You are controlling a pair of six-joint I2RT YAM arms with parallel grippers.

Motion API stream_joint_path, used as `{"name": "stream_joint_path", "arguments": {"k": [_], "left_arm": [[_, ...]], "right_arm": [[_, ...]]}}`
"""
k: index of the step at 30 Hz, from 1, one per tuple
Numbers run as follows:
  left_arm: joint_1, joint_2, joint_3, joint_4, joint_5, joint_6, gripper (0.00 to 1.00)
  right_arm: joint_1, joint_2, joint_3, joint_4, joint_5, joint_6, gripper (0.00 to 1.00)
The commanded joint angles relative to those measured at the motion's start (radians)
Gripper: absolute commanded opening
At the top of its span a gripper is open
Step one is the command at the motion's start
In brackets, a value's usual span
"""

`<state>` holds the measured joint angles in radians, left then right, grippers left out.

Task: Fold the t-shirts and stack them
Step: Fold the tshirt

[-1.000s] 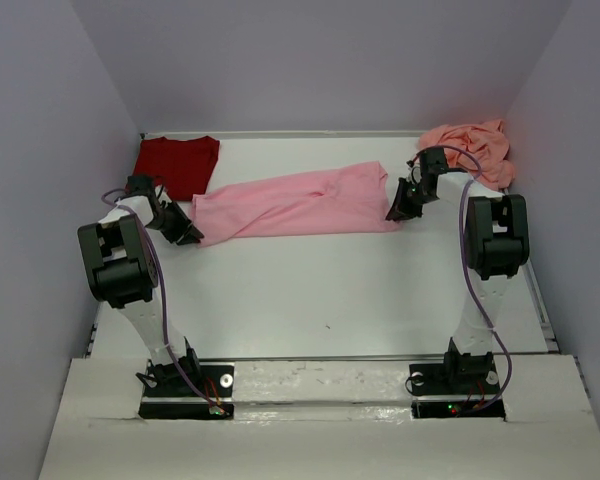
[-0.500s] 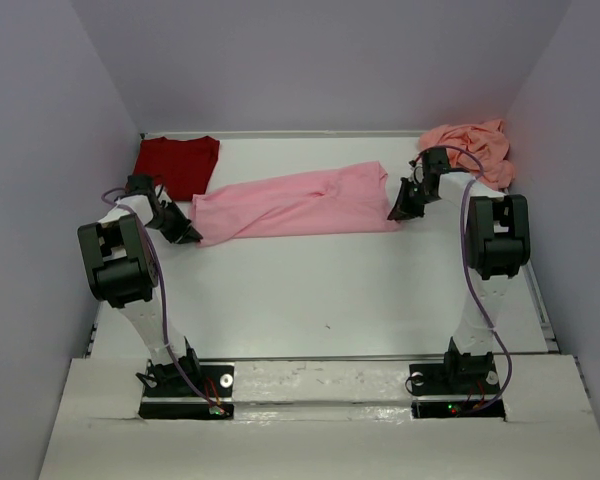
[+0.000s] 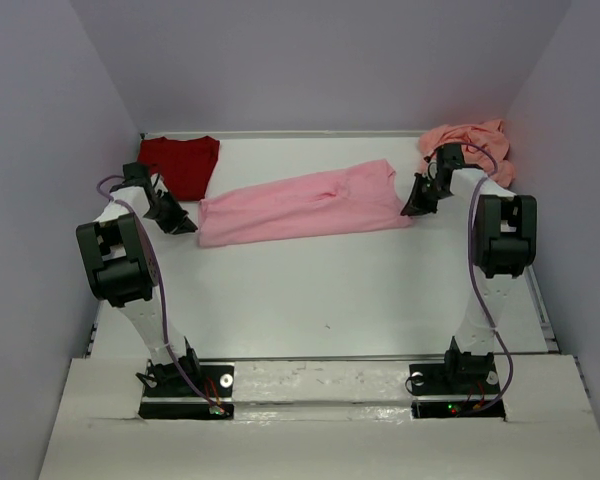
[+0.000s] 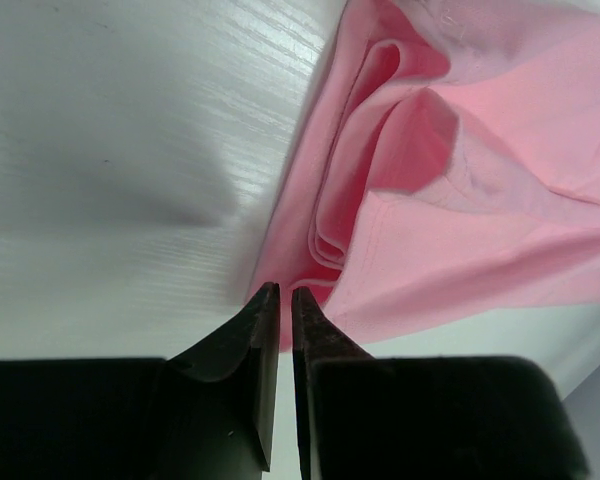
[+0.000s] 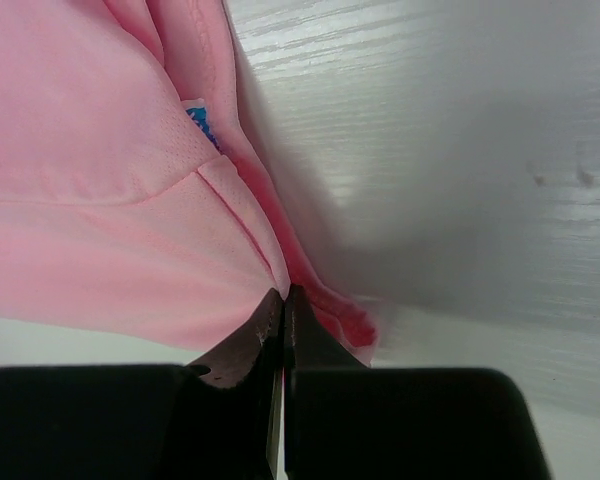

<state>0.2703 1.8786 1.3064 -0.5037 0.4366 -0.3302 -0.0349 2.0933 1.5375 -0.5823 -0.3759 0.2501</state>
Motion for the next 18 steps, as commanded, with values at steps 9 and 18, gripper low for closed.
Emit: {"name": "stream_joint_path", "arguments": {"k": [9, 18], "left_arm": [[0.004, -0.007, -0.012, -0.038, 0.01, 0.033, 0.25], [0.01, 0.026, 0.013, 0.062, 0.148, 0.031, 0.5]], "right_arm": [[-0.017, 0.033, 0.061, -0.033, 0.026, -0.034, 0.0], [-0.017, 0.03, 0.053, -0.036, 0.014, -0.034, 0.0]]}}
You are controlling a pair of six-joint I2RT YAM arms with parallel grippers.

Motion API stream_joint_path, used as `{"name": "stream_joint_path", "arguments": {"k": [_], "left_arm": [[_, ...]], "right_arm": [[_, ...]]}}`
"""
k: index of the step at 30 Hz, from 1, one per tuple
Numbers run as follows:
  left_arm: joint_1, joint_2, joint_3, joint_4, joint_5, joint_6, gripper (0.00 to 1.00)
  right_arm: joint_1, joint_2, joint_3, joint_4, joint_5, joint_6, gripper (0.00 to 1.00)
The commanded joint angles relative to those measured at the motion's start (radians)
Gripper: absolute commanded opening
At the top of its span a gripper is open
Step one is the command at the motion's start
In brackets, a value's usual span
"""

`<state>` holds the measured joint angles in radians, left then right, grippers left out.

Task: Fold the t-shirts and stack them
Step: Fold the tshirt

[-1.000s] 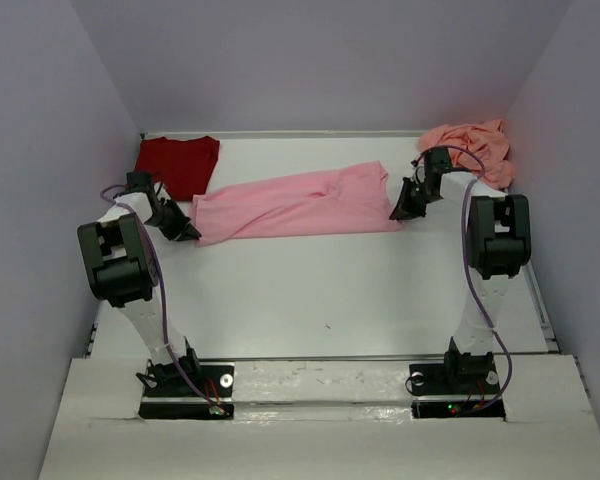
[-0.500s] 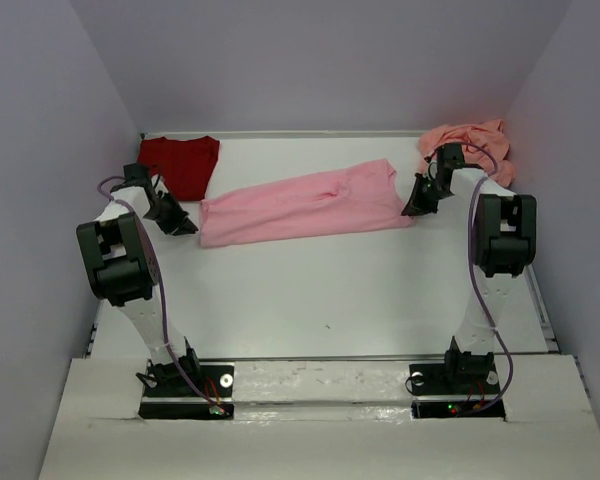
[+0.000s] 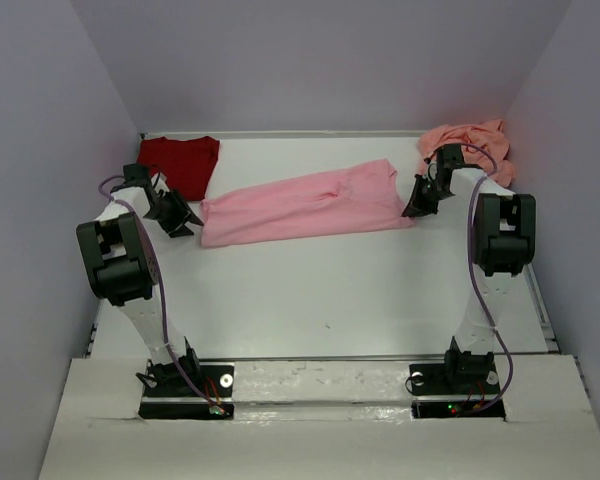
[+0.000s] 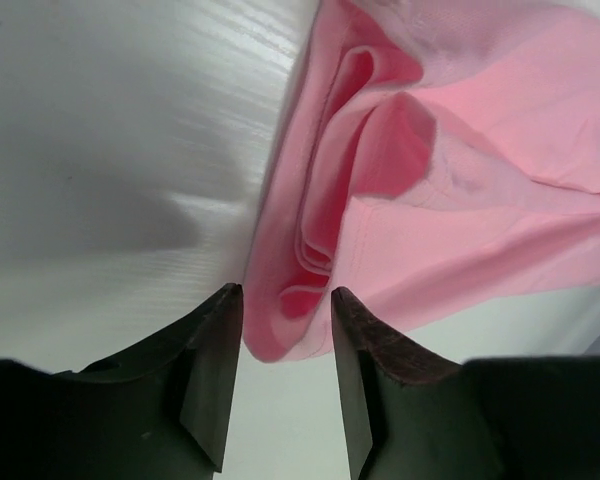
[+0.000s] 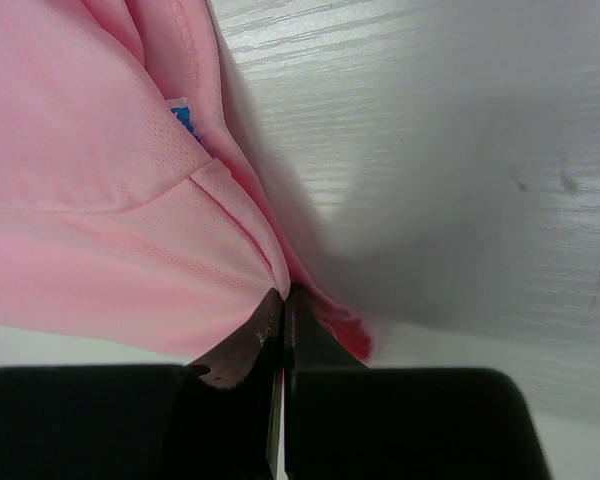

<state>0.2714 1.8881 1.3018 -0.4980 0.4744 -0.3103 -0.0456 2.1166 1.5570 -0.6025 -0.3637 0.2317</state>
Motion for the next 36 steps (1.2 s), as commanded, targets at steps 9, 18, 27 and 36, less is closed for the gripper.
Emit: {"name": "stream_joint_path", "arguments": {"k": [9, 18, 27, 36], "left_arm": [[0.008, 0.06, 0.102, 0.167, 0.257, 0.007, 0.57], [-0.009, 0.103, 0.183, 0.191, 0.313, 0.007, 0.57], [-0.054, 0.154, 0.224, 0.19, 0.32, 0.002, 0.57], [-0.067, 0.177, 0.248, 0.156, 0.305, 0.023, 0.57]], "right_arm": [[-0.007, 0.003, 0.035, -0.016, -0.017, -0.015, 0.0], [-0.007, 0.011, 0.035, -0.016, -0.024, -0.009, 0.0], [-0.007, 0.014, 0.043, -0.016, -0.026, -0.005, 0.0], [-0.007, 0.022, 0.058, -0.016, -0.027, -0.002, 0.26]]}}
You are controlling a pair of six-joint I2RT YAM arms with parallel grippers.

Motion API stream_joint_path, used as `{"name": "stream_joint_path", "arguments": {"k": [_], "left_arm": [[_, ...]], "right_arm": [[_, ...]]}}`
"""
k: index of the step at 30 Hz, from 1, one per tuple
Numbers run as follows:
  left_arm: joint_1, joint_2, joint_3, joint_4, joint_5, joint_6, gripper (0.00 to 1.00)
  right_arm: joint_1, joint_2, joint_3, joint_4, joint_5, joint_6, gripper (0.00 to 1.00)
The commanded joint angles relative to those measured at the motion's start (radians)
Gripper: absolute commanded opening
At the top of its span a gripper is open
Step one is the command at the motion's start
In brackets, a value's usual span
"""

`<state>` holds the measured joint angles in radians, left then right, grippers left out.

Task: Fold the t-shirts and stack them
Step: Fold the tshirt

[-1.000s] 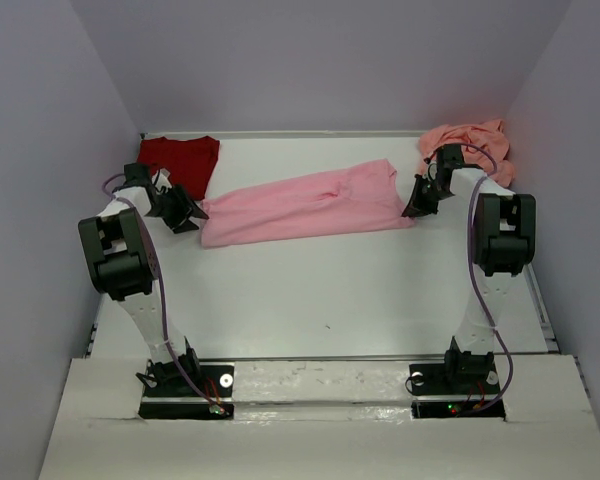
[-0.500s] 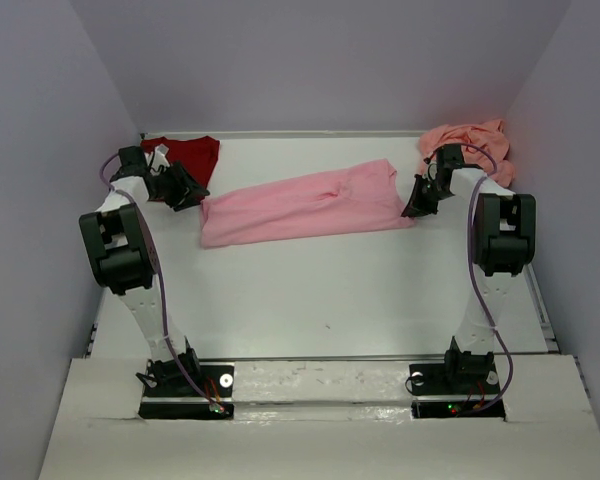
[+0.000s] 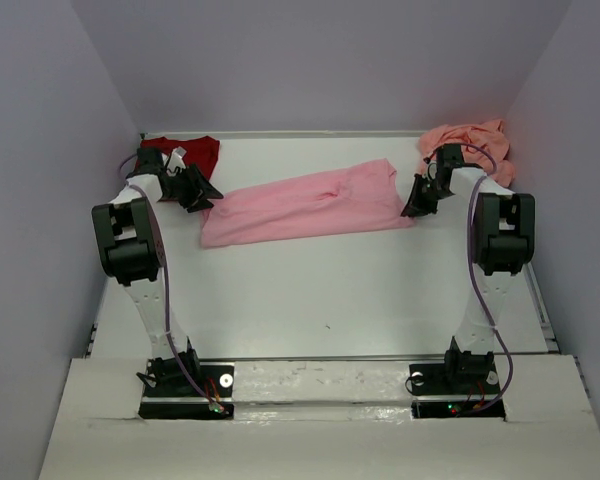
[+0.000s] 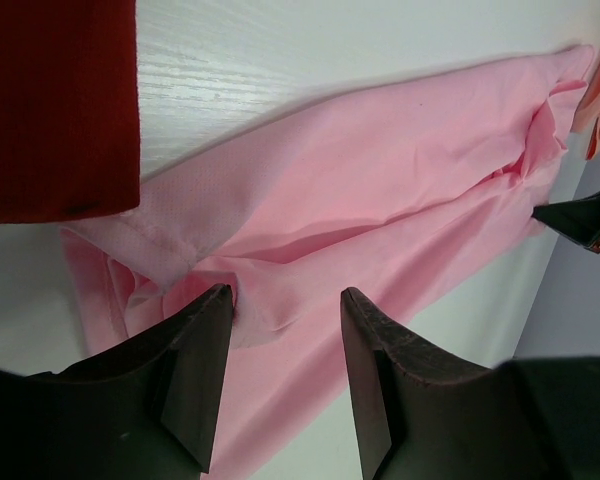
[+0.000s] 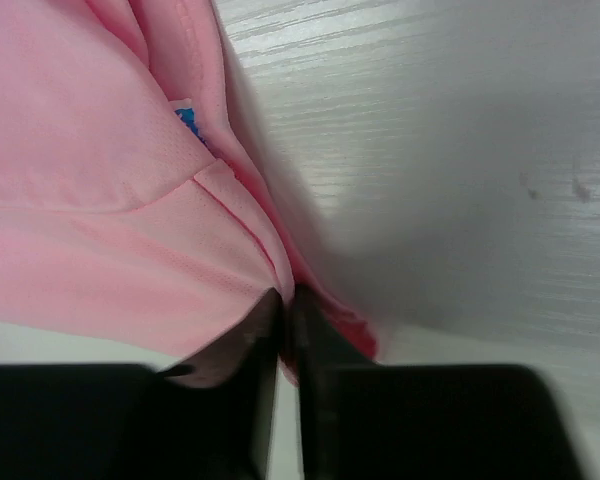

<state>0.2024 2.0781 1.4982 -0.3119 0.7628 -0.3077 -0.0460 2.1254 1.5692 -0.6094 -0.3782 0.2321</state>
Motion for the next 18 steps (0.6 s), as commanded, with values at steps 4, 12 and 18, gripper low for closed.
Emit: {"name": "stream_joint_path", "arguments": {"k": [4, 12, 18], "left_arm": [[0.003, -0.019, 0.065, -0.053, -0.003, 0.039, 0.57], [0.002, -0.033, 0.077, -0.084, -0.028, 0.047, 0.57], [0.003, -0.033, 0.076, -0.085, -0.026, 0.045, 0.57]], "right_arm": [[-0.006, 0.013, 0.061, -0.009, 0.004, -0.002, 0.49], [-0.006, 0.007, 0.114, -0.01, 0.045, 0.0, 0.59], [-0.006, 0.015, 0.144, -0.023, 0.029, -0.002, 0.59]]}}
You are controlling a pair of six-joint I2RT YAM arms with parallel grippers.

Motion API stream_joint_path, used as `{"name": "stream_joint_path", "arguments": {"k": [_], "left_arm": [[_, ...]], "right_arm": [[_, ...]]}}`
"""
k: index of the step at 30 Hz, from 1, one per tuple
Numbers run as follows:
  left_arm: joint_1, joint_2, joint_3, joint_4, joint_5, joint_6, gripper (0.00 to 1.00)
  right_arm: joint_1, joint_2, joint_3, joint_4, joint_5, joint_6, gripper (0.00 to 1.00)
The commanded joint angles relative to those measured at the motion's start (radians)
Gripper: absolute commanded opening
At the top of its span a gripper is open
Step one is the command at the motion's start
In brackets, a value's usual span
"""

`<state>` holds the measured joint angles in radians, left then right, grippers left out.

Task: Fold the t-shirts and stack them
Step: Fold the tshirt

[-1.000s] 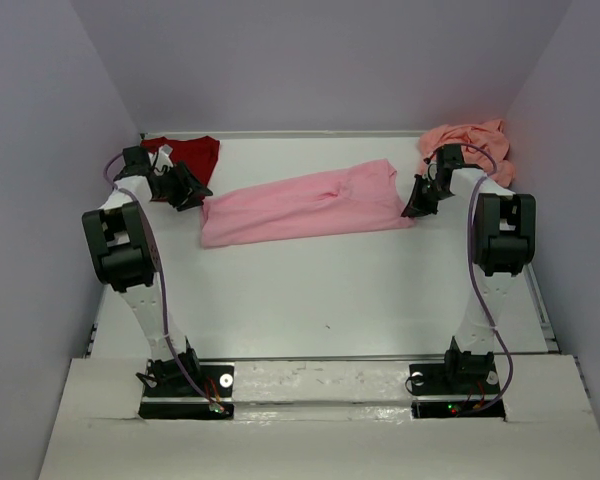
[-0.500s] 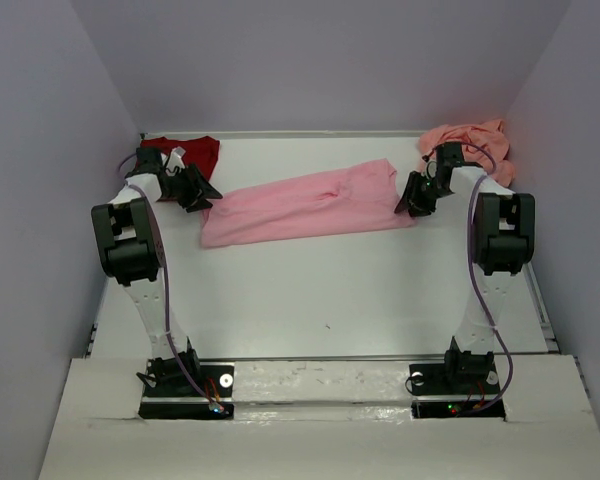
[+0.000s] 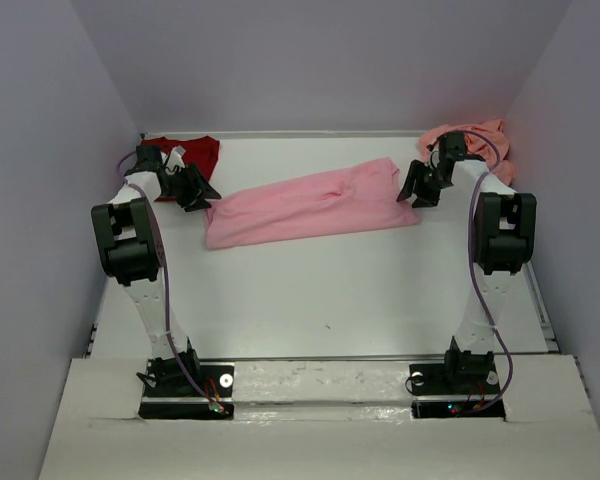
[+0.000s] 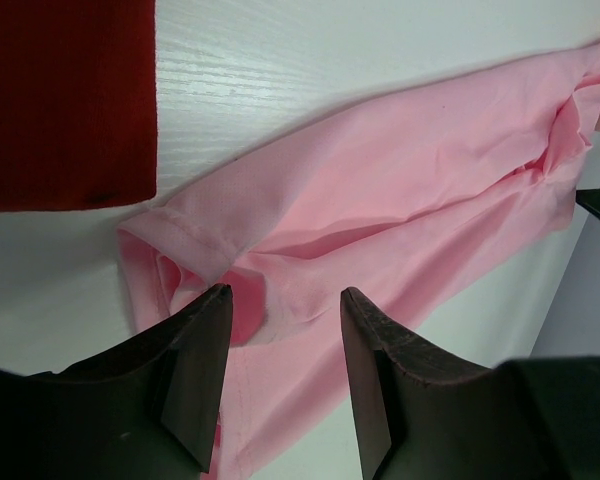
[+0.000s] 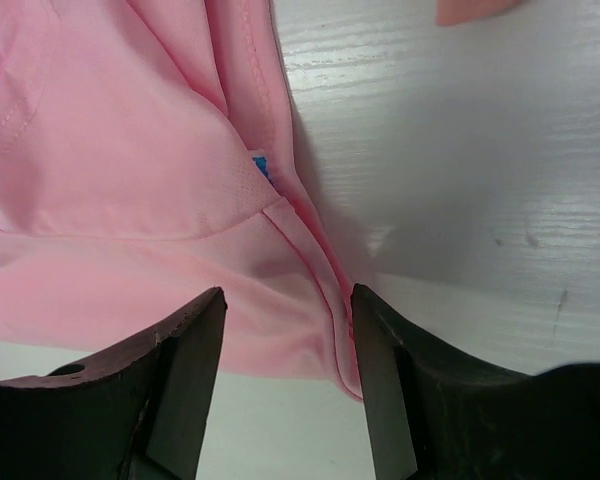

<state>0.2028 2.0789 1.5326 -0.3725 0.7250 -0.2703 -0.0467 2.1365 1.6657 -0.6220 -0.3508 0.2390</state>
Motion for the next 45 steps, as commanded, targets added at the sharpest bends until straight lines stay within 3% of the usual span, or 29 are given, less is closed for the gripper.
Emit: {"name": "stream_joint_path", "arguments": {"k": [1, 7, 25, 28, 33, 45], "left_arm": [[0.001, -0.034, 0.038, -0.022, 0.014, 0.008, 0.57], [0.001, -0.022, 0.034, -0.02, 0.028, 0.009, 0.57], [0.0, -0.034, -0.009, -0.063, 0.017, 0.016, 0.57], [0.001, -0.042, -0.028, -0.057, 0.03, 0.013, 0.57], [0.0, -0.049, -0.049, -0.048, 0.037, 0.009, 0.57], [0.0, -0.037, -0.026, -0.059, 0.039, 0.009, 0.57]], "right_arm": [[-0.005, 0.003, 0.046, -0.01, 0.003, -0.009, 0.59], [-0.005, 0.008, 0.046, -0.01, 0.016, -0.013, 0.6], [-0.005, 0.141, 0.249, -0.008, -0.076, 0.01, 0.59], [-0.005, 0.148, 0.259, -0.008, -0.082, 0.014, 0.56], [-0.005, 0.151, 0.256, -0.01, -0.093, 0.023, 0.43], [-0.005, 0.157, 0.22, 0.001, -0.12, 0.033, 0.41]]}}
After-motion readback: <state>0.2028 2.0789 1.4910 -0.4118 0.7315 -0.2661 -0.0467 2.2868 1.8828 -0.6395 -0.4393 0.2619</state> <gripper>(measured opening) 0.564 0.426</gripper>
